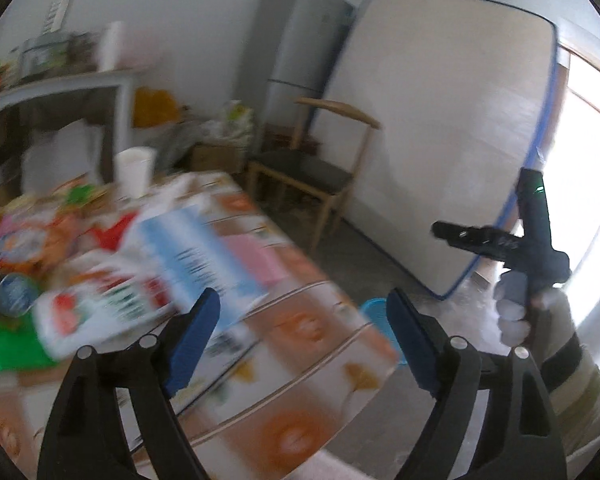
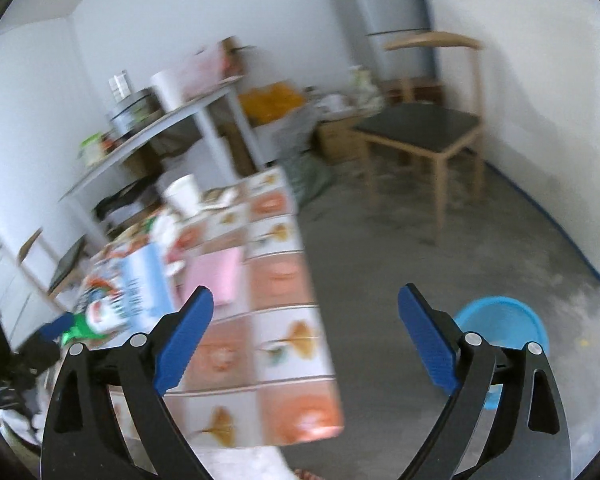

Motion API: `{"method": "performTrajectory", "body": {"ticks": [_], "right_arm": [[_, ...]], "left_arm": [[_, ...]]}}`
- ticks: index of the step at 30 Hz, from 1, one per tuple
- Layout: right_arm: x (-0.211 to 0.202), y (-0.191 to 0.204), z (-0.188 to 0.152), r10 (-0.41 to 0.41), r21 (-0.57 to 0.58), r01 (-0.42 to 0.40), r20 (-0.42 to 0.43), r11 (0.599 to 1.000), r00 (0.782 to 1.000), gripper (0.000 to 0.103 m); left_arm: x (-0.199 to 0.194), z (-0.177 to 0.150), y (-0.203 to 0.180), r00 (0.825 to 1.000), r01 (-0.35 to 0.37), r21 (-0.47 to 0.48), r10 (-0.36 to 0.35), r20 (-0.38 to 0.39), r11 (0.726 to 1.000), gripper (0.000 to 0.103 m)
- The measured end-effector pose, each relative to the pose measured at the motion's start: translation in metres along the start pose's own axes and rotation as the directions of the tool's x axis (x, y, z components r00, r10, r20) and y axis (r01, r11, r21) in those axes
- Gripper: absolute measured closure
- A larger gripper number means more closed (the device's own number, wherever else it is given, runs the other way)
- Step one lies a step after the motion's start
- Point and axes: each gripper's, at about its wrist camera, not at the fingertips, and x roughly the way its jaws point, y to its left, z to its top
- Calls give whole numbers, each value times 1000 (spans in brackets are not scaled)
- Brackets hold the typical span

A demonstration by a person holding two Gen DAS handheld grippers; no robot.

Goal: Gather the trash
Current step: 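Move both tools back to the table toward the blue box and pink sponge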

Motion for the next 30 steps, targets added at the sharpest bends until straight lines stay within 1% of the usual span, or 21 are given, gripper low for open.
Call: {"method": "performTrajectory", "body": {"ticks": [2, 3, 5, 7, 8, 10, 12, 15, 18, 22, 23, 25, 27, 30], "right_arm": [[9, 23, 2, 40, -37, -41, -22, 998, 999, 11], [13, 37, 1, 56, -57, -58, -31, 997, 998, 11], [24, 61, -1, 93, -88, -97, -51, 991, 994, 11], [38, 78, -1, 120, -96, -126, -73, 987, 990, 11], [45, 84, -1, 129, -91, -136, -81, 986, 988, 11], [54, 91, -1, 144, -76, -151, -99, 986, 985, 11], [65, 96, -1, 171, -59, -179, -120, 982, 978, 11], [78, 100, 3, 225, -5, -228, -146, 974, 963, 11], [86, 99, 6, 276, 62, -269, -157, 961, 948, 15], [100, 96, 2, 330, 144, -307, -185, 941, 926, 25], [102, 93, 1, 338, 157, -311, -190, 937, 922, 29], [107, 88, -2, 347, 188, -311, -201, 932, 916, 34], [112, 80, -7, 347, 220, -302, -206, 928, 915, 35], [113, 65, -15, 338, 259, -282, -206, 924, 918, 36]], "left_arm": [[-11, -9, 20, 999, -36, -42, 37, 14, 998, 20], [-16, -14, 33, 998, -56, -82, 58, 19, 995, 20], [-20, -17, 49, 997, -66, -140, 69, 20, 988, 20], [-17, -20, 61, 998, -44, -211, 50, 23, 977, 20], [-14, -20, 66, 999, -21, -244, 27, 22, 970, 20], [-10, -16, 67, 1000, -9, -274, 14, 15, 962, 20], [-2, -11, 68, 1000, 15, -289, -8, 25, 957, 20], [10, -4, 79, 998, 57, -353, -53, 21, 934, 20], [26, 0, 85, 996, 85, -395, -89, 9, 915, 20], [56, -2, 90, 993, 76, -451, -107, -45, 889, 20], [64, -3, 91, 993, 61, -467, -102, -63, 882, 20], [75, -2, 92, 992, 39, -493, -94, -87, 869, 20], [85, 2, 92, 991, 5, -521, -74, -111, 854, 20], [94, 8, 86, 989, -54, -536, -29, -144, 842, 20]]}}
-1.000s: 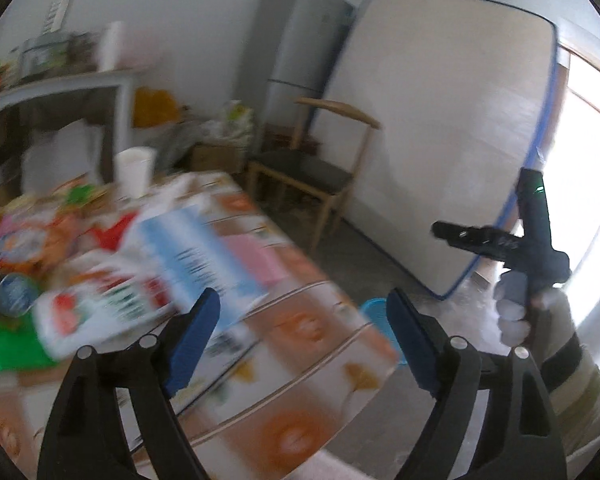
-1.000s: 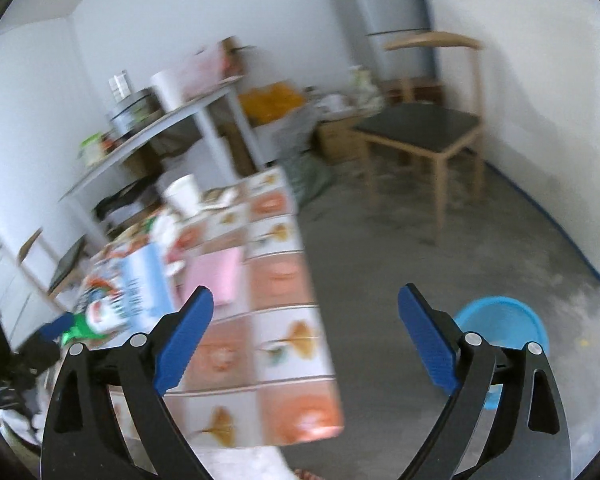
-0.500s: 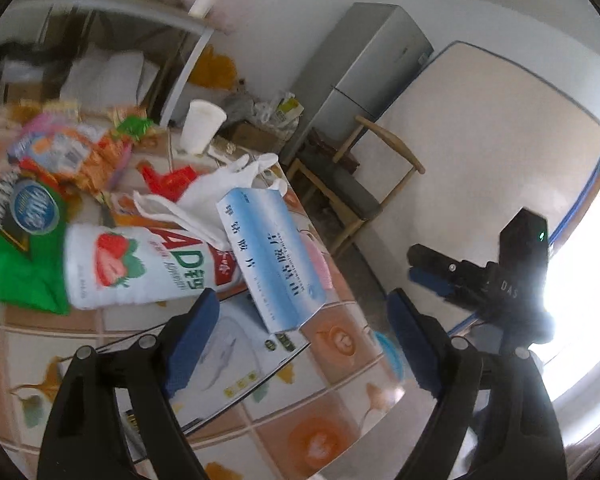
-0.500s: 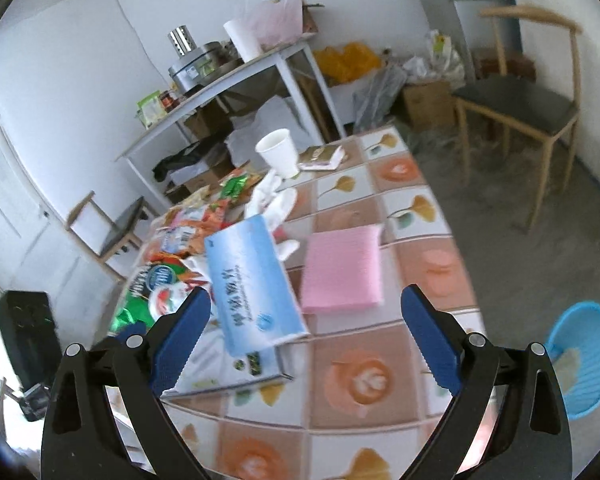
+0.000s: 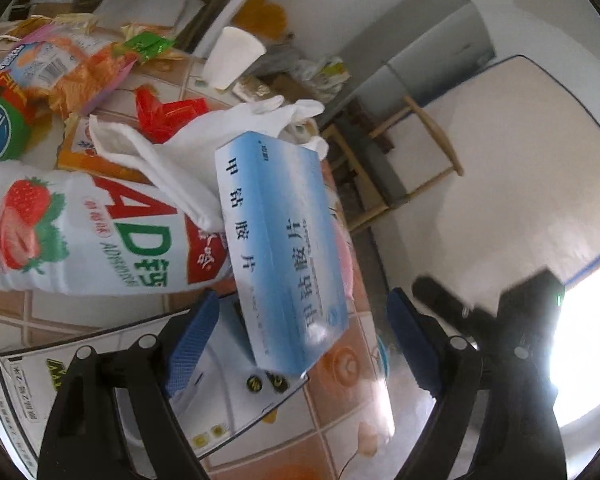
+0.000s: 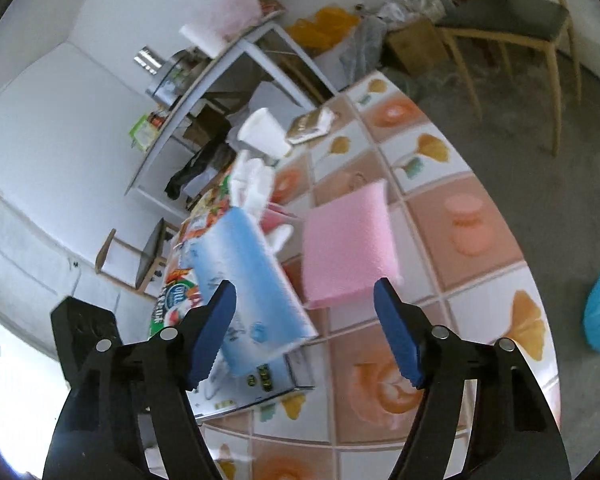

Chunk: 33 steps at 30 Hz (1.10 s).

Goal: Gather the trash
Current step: 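Move both tools back to the table toward the blue box and pink sponge, then grasp the blue medicine box with the left gripper while the right gripper grasps the pink sponge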

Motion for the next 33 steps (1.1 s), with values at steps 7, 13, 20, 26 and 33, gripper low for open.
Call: {"method": "performTrajectory", "body": {"ticks": [7, 13, 20, 26, 33], "right_arm": [[-14, -27, -11, -28, 50, 27, 13, 998, 1000, 36], [-27, -43, -18, -44, 73, 41, 28, 996, 999, 36], [-38, -60, -25, -60, 107, 55, 41, 993, 997, 36], [-44, -59, -23, -75, 90, 71, 49, 993, 996, 36], [-38, -40, -3, -74, 26, 73, 37, 997, 997, 36]], "left_arm": [[25, 3, -18, 980, -201, -81, 201, -2, 976, 20], [43, 1, -33, 948, -315, -93, 318, 19, 944, 20], [56, 3, -38, 906, -415, -96, 420, 43, 905, 20], [58, 0, -35, 913, -403, -7, 402, 70, 915, 27], [39, -5, -26, 942, -331, -18, 331, 49, 944, 28]]}}
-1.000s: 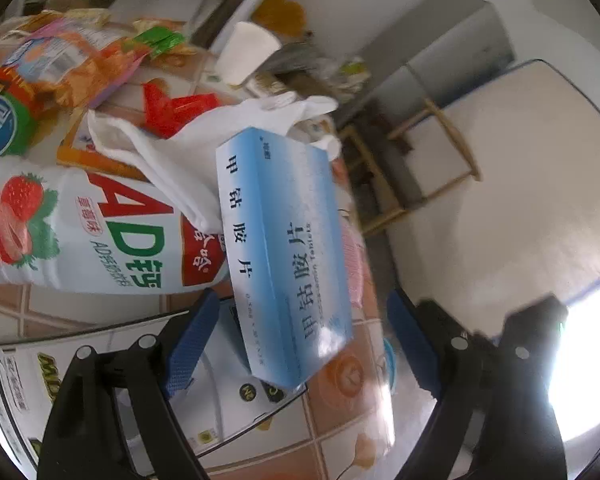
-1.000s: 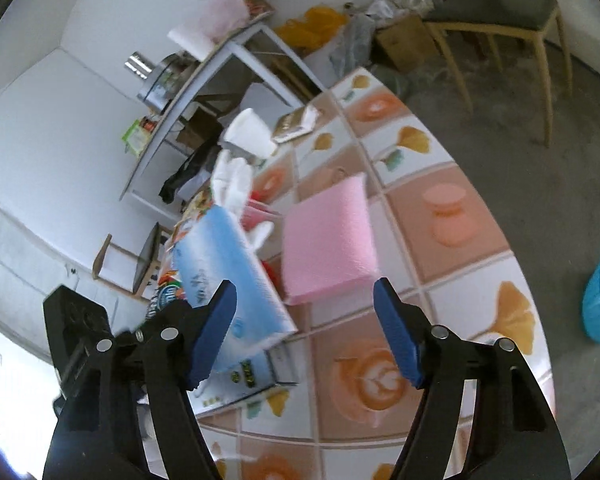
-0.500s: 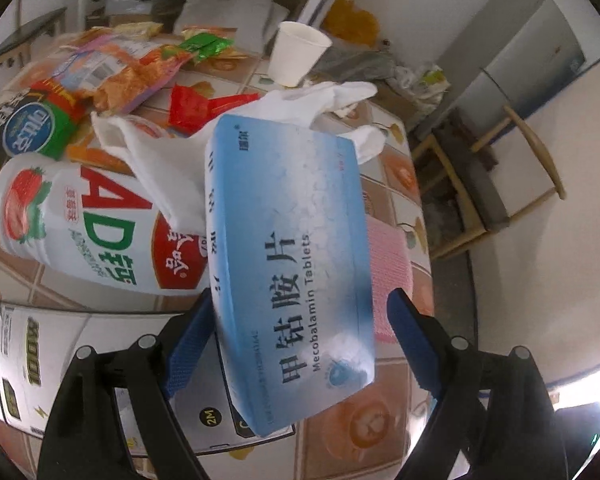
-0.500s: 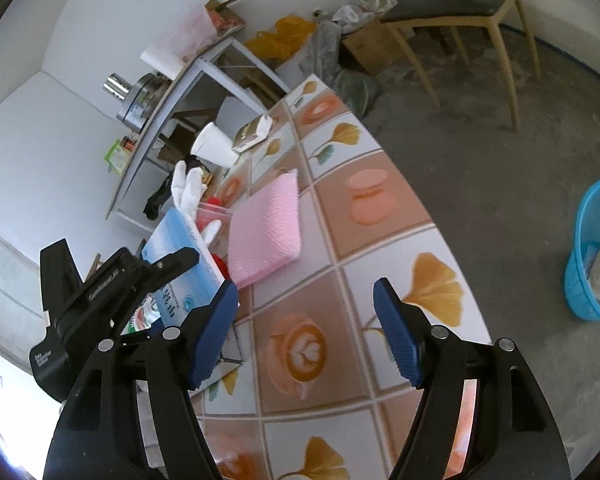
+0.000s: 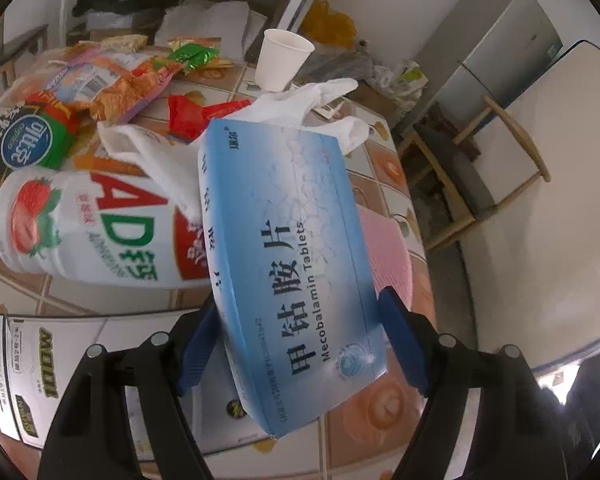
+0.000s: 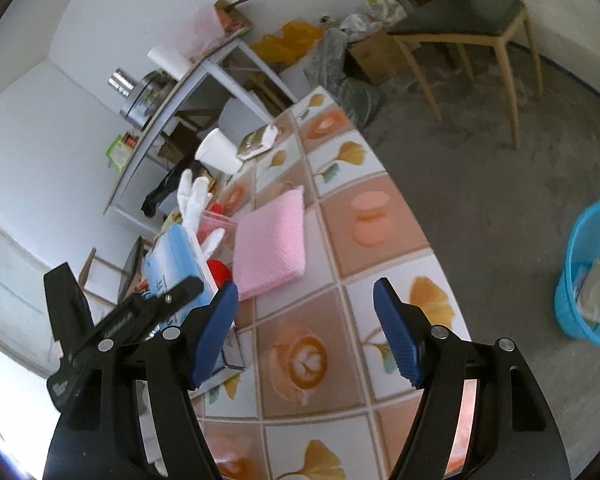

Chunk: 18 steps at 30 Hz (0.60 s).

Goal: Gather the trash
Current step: 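Grasp the blue medicine box with the left gripper while the right gripper grasps the pink sponge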

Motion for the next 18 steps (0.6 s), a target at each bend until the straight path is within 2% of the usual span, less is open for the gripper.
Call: {"method": "performTrajectory", "body": {"ticks": [3, 5, 10, 18], "right_arm": [[10, 14, 9, -10, -51, 9, -30, 999, 999, 35], [20, 26, 15, -28, -94, 23, -51, 995, 998, 27], [53, 51, 26, -97, -212, 73, -105, 975, 990, 19], [120, 76, 32, -260, -368, 177, -190, 913, 947, 17]], "left_arm": [[-12, -6, 3, 999, 35, 20, -35, -11, 999, 28], [-20, -10, 6, 998, 55, 33, -55, -16, 998, 28], [-35, -21, 20, 995, 90, 54, -87, -48, 995, 28], [-48, -29, 34, 992, 122, 49, -120, -47, 991, 29]]}}
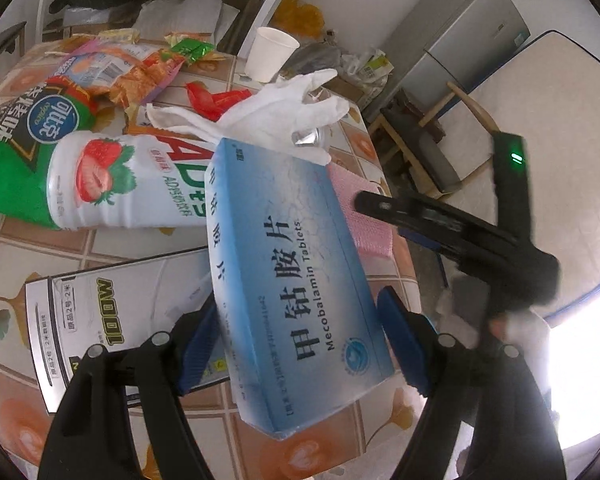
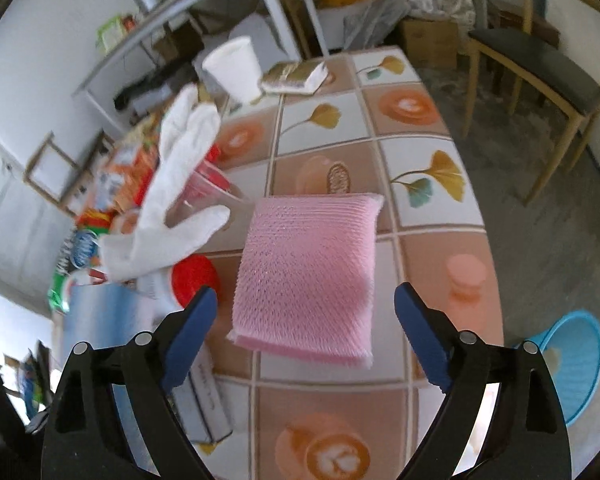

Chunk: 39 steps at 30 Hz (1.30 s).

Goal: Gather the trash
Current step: 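Grasp the blue medicine box with the left gripper while the right gripper grasps the pink sponge, then lift the blue box and pink sponge and carry them toward the wastebasket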

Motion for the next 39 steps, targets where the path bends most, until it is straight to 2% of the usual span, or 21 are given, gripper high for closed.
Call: {"method": "performTrajectory", "body": {"ticks": [13, 17, 18, 23, 24, 25, 31, 39], "right_arm": [[37, 13, 14, -125, -70, 120, -71, 990, 990, 14], [41, 10, 12, -155, -78, 150, -62, 986, 986, 19], [41, 9, 12, -158, -77, 153, -60, 985, 986, 23], [32, -1, 8, -153, -51, 151, -49, 987, 987, 25], [30, -4, 6, -150, -41, 148, -47, 988, 988, 25], [28, -6, 4, -148, -34, 147, -45, 989, 988, 26], [12, -25, -5, -131, 9, 132, -14, 991, 991, 26], [-8, -33, -13, -107, 54, 105, 34, 993, 994, 26]], "left_arm": [[-3, -8, 2, 1000, 27, 8, -27, 1, 1000, 29], [-3, -10, 2, 1000, 27, 12, -28, 4, 1000, 29], [-4, -10, 2, 1000, 28, 12, -28, 5, 1000, 29], [-6, -12, 0, 1000, 27, 20, -27, 15, 999, 32], [-7, -13, -1, 999, 24, 21, -24, 20, 1000, 51], [-8, -13, -1, 999, 28, 22, -28, 15, 999, 52], [0, -13, 0, 1000, 19, 10, -19, -9, 1000, 52], [1, -14, 2, 1000, 20, -11, -20, 4, 1000, 50]]}}
